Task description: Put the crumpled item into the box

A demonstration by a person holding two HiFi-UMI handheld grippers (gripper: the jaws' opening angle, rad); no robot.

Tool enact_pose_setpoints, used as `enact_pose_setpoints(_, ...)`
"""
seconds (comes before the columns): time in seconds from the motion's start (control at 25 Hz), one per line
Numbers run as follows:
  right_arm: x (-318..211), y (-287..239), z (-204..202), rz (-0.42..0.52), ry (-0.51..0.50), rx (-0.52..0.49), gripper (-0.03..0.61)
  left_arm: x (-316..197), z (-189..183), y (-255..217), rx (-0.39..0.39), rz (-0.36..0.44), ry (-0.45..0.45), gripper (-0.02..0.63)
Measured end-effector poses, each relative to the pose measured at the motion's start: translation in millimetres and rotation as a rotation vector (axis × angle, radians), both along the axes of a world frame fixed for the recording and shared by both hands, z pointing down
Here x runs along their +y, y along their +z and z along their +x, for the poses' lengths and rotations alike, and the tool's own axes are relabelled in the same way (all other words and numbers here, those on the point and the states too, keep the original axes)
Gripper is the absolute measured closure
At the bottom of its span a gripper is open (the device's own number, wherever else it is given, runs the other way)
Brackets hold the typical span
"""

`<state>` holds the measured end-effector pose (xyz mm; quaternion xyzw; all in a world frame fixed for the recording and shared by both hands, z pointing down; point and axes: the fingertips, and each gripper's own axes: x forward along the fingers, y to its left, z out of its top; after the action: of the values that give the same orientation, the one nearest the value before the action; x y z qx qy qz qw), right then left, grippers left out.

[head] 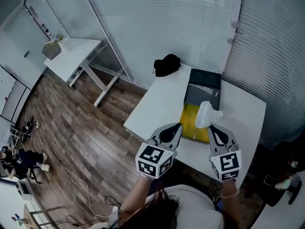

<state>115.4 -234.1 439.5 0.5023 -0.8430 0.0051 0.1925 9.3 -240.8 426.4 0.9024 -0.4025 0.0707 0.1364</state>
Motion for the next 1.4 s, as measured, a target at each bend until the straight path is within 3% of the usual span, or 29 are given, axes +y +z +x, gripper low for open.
enact_pose_setpoints(0.52, -43, 35, -6, -0.053, -0.005, 0.105, 0.549, -54, -12, 6, 0.005, 0.013, 0.025, 0.597)
enact_pose_setpoints(1.4, -80, 132, -8, -0.208, -0.085, 0.33, 0.549, -86, -20, 18, 0.016, -0.004, 0.028, 0.597)
